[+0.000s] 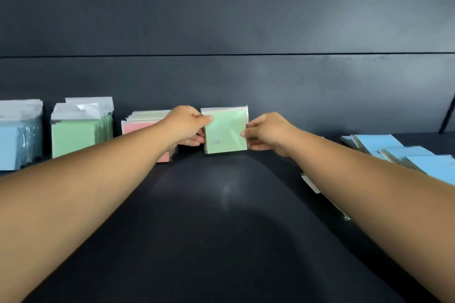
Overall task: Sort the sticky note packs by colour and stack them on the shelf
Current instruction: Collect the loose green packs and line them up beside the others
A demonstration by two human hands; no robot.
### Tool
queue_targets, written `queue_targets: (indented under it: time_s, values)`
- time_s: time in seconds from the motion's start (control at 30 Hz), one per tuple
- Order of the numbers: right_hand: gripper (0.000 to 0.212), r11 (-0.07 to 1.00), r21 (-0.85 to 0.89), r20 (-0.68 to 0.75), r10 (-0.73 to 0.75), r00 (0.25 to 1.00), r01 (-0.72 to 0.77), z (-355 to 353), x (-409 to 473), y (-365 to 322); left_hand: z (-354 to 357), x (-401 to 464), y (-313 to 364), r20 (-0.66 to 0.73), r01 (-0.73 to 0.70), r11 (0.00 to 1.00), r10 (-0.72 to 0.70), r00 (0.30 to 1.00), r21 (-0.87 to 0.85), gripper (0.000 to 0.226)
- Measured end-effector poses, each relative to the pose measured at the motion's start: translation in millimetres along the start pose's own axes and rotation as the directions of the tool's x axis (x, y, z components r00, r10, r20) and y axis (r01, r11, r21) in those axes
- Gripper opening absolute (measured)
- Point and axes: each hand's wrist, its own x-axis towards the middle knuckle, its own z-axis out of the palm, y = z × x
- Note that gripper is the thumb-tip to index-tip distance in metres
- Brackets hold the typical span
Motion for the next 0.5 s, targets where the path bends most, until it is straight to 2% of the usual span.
queue_targets:
  time_s: [0.17, 0.3, 0.43, 0.5]
  values:
    - [0.016, 0.999, -0.053, -0.057, 0.002, 0.998, -0.005, 7.6, 15.4, 10.4, 1.9, 14.9, -2.7, -0.021, 0.005, 0.996, -0.003, 1.0, 0.086, 0.019]
    - [0.021, 0.998, -0.067, -0.094, 0.015, 0.996, -0.021, 10.7, 22.3, 14.8, 3.7, 22.3, -0.8, -0.027, 0.013, 0.989, -0.009, 1.0, 0.148, 0.03]
    - [0.008, 0.992, -0.121, -0.119, 0.016, 0.993, -0.03, 10.8, 26.4, 17.9, 0.4, 27.3, 0.8, -0.028, 0.017, 0.974, -0.011, 1.0, 0.227, 0.039]
    - [0.017, 0.984, -0.176, -0.135, 0.01, 0.991, -0.034, 12.0, 28.5, 18.6, -0.1, 29.6, 0.4, -0.025, 0.028, 0.964, -0.022, 0.999, 0.263, 0.042]
